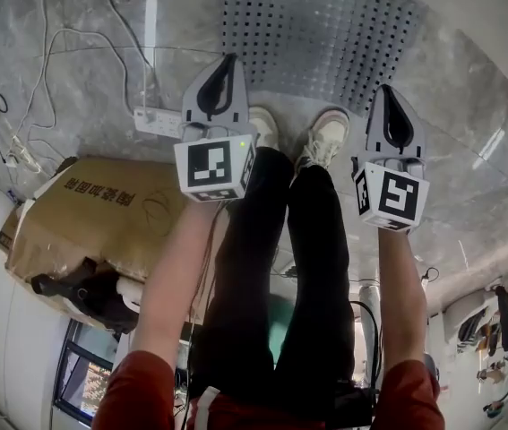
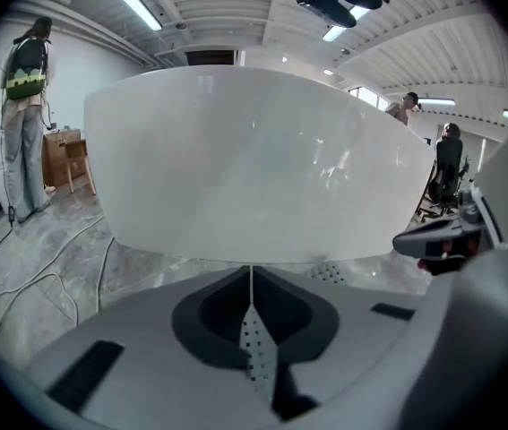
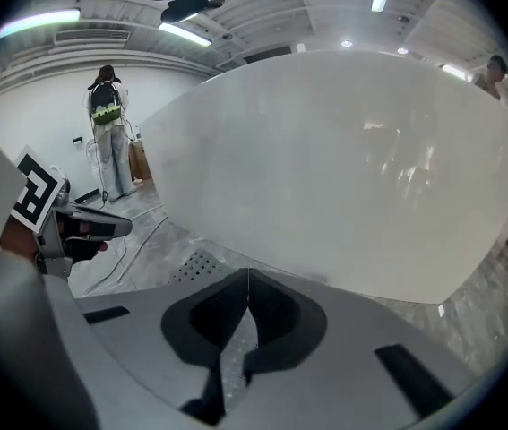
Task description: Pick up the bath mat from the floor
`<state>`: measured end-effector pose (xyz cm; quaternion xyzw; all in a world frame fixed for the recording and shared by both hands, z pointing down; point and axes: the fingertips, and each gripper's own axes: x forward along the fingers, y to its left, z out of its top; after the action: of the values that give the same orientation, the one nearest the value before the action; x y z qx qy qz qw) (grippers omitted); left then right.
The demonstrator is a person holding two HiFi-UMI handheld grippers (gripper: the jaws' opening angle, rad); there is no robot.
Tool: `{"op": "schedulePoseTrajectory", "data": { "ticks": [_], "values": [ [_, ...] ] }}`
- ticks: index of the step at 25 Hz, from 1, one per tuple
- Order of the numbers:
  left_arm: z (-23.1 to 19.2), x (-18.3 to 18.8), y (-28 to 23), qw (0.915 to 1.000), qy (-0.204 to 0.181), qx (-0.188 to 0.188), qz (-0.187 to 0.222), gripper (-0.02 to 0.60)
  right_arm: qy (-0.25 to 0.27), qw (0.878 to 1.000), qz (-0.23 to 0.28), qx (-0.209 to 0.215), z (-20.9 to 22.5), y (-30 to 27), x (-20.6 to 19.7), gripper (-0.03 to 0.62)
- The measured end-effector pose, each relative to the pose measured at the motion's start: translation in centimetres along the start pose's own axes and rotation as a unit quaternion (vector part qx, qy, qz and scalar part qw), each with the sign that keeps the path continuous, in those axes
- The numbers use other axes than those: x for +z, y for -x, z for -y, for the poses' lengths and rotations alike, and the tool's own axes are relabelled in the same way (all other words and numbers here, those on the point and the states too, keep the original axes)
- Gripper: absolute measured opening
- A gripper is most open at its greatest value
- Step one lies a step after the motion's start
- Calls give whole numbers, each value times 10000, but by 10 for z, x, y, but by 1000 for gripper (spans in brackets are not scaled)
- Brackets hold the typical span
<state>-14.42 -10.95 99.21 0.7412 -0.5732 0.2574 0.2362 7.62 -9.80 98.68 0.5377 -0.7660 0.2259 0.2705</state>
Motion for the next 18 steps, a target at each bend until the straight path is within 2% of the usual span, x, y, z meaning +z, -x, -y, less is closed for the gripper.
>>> {"op": "schedulePoseTrajectory", "data": {
  "ticks": [6, 11, 18],
  "values": [
    [2, -45, -30, 9996, -135, -71, -227, 17, 145, 9996, -164, -149, 15, -35, -39, 12],
    [-2, -86, -57, 9986, -71, 0, -522, 17, 85, 9986, -452, -254, 29, -58, -78, 12],
    [-23, -139, -78, 9940, 76, 341, -1038, 18, -384, 9926, -1022, -540, 49, -76, -137, 12]
  ]
}}
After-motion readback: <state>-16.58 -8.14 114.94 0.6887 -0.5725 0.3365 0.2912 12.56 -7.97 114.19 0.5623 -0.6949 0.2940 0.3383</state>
